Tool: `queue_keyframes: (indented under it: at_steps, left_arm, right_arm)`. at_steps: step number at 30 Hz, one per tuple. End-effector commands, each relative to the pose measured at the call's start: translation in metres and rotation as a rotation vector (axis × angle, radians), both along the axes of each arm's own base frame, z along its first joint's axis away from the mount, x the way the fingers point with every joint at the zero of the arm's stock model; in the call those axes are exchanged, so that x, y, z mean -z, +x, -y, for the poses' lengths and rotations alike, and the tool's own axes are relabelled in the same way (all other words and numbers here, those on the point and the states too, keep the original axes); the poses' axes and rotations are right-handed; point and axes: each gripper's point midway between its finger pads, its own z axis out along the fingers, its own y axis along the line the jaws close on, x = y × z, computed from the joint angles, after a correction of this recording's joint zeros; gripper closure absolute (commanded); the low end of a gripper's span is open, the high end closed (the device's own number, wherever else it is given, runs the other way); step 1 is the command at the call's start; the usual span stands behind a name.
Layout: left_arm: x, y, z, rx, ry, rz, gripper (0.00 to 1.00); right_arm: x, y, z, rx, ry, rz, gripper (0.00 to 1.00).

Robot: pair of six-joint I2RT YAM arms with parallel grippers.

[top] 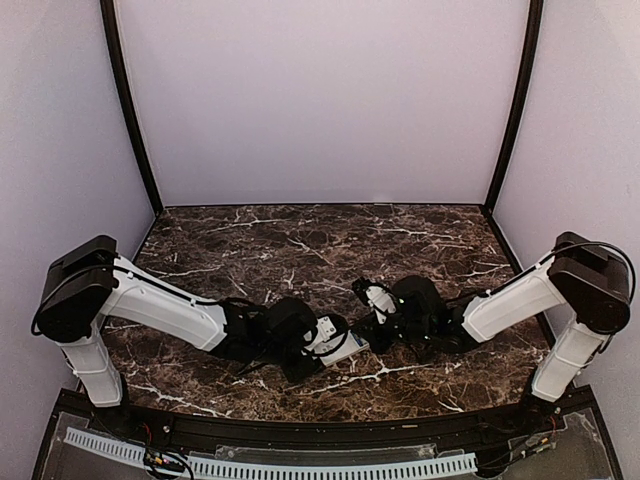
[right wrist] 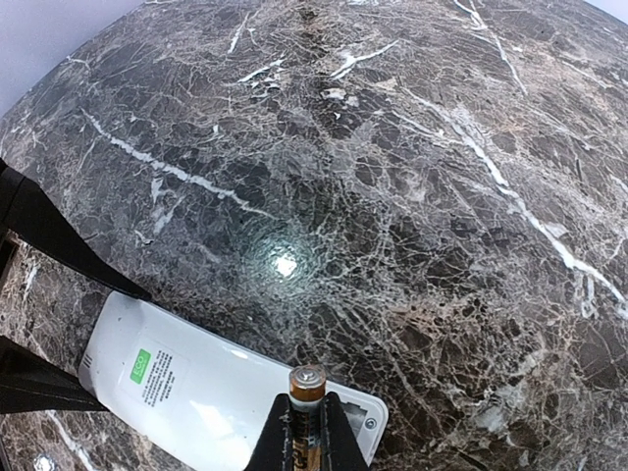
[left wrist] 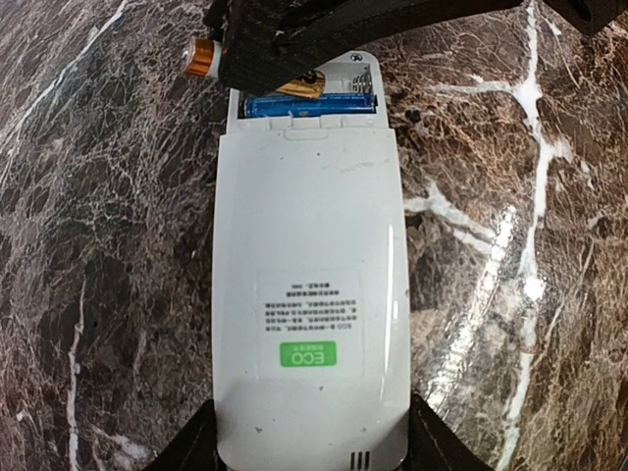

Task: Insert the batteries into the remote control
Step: Load the battery into the battery compartment.

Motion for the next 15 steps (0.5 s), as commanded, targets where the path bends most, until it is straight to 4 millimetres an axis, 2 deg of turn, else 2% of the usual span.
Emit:
queue_keyframes:
  at_steps: [1,5,15]
  left_arm:
    - [0.038,-0.011,-0.030,0.000,0.155,-0.071,1.00]
    - [0.038,-0.011,-0.030,-0.002,0.156,-0.072,1.00]
    - [0.041,-0.010,-0.031,-0.003,0.163,-0.073,1.00]
  right_arm:
    - [0.005,0.001,0.008,0.000,-0.033,0.028,1.00]
    - [0.007,0.001,0.012,0.005,-0.049,0.033,1.00]
    - [0.028,-0.011,0.023,0.013,-0.116,-0.066,1.00]
